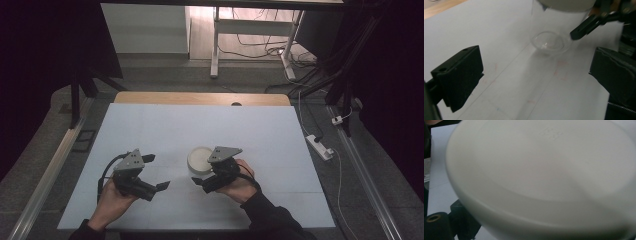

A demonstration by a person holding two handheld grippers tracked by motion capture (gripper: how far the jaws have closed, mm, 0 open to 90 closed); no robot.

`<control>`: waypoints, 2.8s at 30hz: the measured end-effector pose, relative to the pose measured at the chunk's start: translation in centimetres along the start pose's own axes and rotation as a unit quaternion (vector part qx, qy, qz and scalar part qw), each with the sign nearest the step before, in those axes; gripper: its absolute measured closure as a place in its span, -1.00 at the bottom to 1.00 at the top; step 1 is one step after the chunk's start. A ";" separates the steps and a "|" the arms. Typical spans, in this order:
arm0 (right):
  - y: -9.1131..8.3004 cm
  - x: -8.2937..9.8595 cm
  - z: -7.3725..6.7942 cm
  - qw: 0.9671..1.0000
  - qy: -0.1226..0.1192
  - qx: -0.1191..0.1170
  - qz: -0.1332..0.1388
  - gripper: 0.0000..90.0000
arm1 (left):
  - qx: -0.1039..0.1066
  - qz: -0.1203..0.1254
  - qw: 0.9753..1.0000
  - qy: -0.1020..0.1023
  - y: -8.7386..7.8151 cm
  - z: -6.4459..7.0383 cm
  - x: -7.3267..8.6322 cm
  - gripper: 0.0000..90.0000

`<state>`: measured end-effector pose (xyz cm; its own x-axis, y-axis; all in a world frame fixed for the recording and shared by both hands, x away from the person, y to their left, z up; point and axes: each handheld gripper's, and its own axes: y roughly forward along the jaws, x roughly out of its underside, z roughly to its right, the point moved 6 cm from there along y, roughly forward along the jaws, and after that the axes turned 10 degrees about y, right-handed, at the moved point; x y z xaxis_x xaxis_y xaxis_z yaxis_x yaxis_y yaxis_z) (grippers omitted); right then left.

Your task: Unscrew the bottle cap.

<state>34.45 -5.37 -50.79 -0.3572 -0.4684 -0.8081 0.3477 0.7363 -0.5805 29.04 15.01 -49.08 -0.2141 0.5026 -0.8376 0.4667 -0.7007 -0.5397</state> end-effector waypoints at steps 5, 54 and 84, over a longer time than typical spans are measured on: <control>0.0 0.0 -0.1 1.000 -0.003 -0.002 -0.001 -0.85 | 0.021 0.004 1.000 0.022 0.9 -0.3 -1.4 -1.00; -0.1 -0.1 -0.2 1.000 0.002 -0.014 0.000 -0.85 | 0.129 0.015 0.987 0.099 8.2 0.3 -7.7 -0.82; -0.2 -0.2 -0.6 0.999 0.000 -0.040 0.007 -0.85 | 0.169 0.017 0.974 0.152 7.1 0.5 -8.1 -0.98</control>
<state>33.90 -5.18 -50.45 -0.3525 -0.4583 -0.8159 0.2828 0.7789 -0.5597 33.69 5.74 -46.13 0.0855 0.5662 -0.8198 0.1485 -0.8209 -0.5515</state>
